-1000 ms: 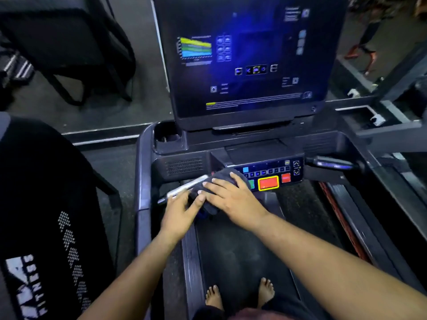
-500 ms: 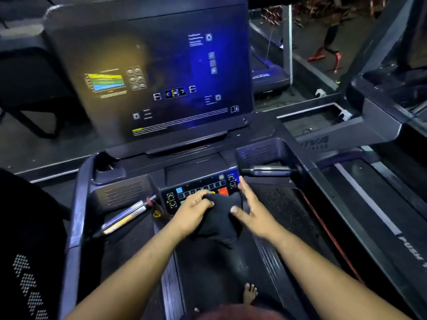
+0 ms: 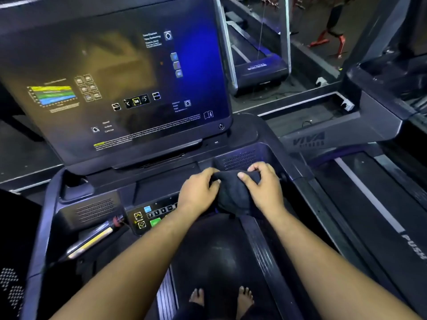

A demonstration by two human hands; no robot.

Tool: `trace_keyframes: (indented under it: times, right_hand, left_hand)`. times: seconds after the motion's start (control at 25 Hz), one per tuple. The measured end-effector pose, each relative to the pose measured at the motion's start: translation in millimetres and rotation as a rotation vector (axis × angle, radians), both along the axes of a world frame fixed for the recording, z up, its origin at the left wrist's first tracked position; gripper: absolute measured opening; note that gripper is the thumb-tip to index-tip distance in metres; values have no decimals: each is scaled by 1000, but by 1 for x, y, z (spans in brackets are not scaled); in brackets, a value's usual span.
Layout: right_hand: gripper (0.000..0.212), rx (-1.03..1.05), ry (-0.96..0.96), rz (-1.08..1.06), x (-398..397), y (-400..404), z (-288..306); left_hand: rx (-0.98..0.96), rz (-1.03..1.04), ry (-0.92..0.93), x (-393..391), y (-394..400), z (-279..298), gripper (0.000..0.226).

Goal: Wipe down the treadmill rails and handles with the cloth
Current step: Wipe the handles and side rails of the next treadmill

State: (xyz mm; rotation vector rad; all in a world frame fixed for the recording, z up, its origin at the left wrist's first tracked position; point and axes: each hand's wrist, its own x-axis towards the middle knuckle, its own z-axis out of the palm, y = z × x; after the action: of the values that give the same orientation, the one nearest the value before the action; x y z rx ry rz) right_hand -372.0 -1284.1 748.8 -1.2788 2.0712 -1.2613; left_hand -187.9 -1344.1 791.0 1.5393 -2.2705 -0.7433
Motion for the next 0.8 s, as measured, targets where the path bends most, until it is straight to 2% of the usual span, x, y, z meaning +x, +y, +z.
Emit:
trace_keyframes:
  times: [0.08, 0.16, 0.2, 0.36, 0.48, 0.56, 0.64, 0.72, 0.8]
  right_hand:
    - [29, 28, 151, -82, -4, -21, -1]
    - [30, 58, 380, -185, 4, -34, -7]
    - [30, 68, 476, -176, 13, -37, -16]
    - [44, 181, 676, 127, 40, -27, -66]
    - [37, 248, 758, 243, 18, -63, -54]
    - [44, 321, 774, 299, 12, -85, -45]
    - [40, 293, 710, 208, 21, -66, -55]
    - [43, 233, 789, 127, 37, -29, -78]
    - [45, 210, 810, 210, 21, -33, -74]
  left_hand:
    - [-49, -38, -84, -16, -24, -6, 23]
    - [-87, -100, -163, -27, -46, -18, 24]
    - [-98, -128, -208, -29, -56, -25, 26]
    - [-74, -215, -329, -11, -72, -55, 46]
    - [-74, -301, -393, 3, -75, -62, 58]
    - [-75, -360, -431, 1, -78, -63, 58]
    - [-97, -407, -457, -2, -78, -63, 63]
    - [-107, -421, -467, -2, -77, -60, 64]
    - [-103, -431, -473, -4, -79, -60, 60]
